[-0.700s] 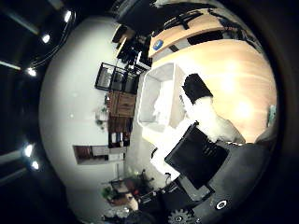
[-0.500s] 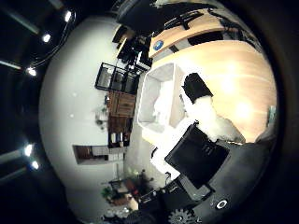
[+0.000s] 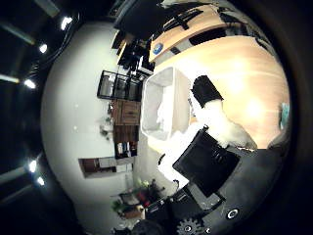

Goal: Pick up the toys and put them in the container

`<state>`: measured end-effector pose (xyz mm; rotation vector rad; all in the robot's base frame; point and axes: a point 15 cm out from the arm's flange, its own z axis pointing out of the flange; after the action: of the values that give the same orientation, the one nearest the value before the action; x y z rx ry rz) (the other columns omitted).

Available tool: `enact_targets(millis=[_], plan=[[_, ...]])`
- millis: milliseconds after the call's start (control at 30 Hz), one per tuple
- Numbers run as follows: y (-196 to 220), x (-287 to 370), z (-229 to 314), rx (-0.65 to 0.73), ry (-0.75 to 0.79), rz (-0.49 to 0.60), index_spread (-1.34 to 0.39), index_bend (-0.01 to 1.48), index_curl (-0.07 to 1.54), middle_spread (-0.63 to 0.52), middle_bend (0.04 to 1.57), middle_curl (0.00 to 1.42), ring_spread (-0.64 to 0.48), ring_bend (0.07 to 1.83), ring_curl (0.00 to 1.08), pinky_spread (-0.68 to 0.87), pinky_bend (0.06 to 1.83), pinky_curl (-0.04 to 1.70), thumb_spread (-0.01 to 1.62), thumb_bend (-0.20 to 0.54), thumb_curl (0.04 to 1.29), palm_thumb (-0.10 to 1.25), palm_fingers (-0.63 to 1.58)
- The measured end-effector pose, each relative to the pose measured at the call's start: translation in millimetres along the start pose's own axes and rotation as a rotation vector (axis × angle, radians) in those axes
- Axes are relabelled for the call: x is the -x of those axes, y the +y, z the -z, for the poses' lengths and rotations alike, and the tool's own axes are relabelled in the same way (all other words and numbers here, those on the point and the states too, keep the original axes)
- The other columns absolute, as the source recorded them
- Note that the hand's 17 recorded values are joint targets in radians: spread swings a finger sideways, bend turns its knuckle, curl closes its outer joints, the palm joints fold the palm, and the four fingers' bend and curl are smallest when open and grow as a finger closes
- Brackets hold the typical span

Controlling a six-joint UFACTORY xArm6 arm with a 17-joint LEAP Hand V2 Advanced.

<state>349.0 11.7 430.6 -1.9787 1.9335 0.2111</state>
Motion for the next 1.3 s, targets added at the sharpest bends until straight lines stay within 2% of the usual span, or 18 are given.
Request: enact_targets(millis=[100, 333, 467, 567, 1300], plan=[[13.9, -20.4, -17.6, 0.044, 0.017, -0.038, -0.57, 0.23, 0.41, -0.28, 0.19, 0.29, -0.24, 0.64, 0.17, -0.01, 0.74, -0.01, 1.1, -0.021, 0.45, 0.59, 0.52], [26.6, -75.4, -9.9, 0.036, 0.09, -0.107, -0.56, 0.23, 0.41, -0.28, 0.19, 0.29, -0.23, 0.64, 0.17, 0.01, 0.74, -0.01, 1.1, -0.022, 0.45, 0.59, 0.52], [47.5, -109.2, -32.1, 0.076, 0.077, -0.145, -0.57, 0.23, 0.41, -0.28, 0.19, 0.29, -0.23, 0.64, 0.17, 0.01, 0.74, -0.01, 1.1, -0.022, 0.45, 0.59, 0.51], [56.1, -139.5, -41.9, 0.054, 0.083, -0.179, -0.57, 0.23, 0.41, -0.28, 0.19, 0.29, -0.23, 0.64, 0.17, 0.01, 0.74, -0.01, 1.1, -0.022, 0.45, 0.59, 0.51], [83.0, -224.9, -27.5, 0.0, 0.094, -0.257, -0.57, 0.24, 0.41, -0.29, 0.19, 0.29, -0.25, 0.65, 0.18, 0.02, 0.72, -0.01, 1.09, -0.021, 0.46, 0.6, 0.52]])
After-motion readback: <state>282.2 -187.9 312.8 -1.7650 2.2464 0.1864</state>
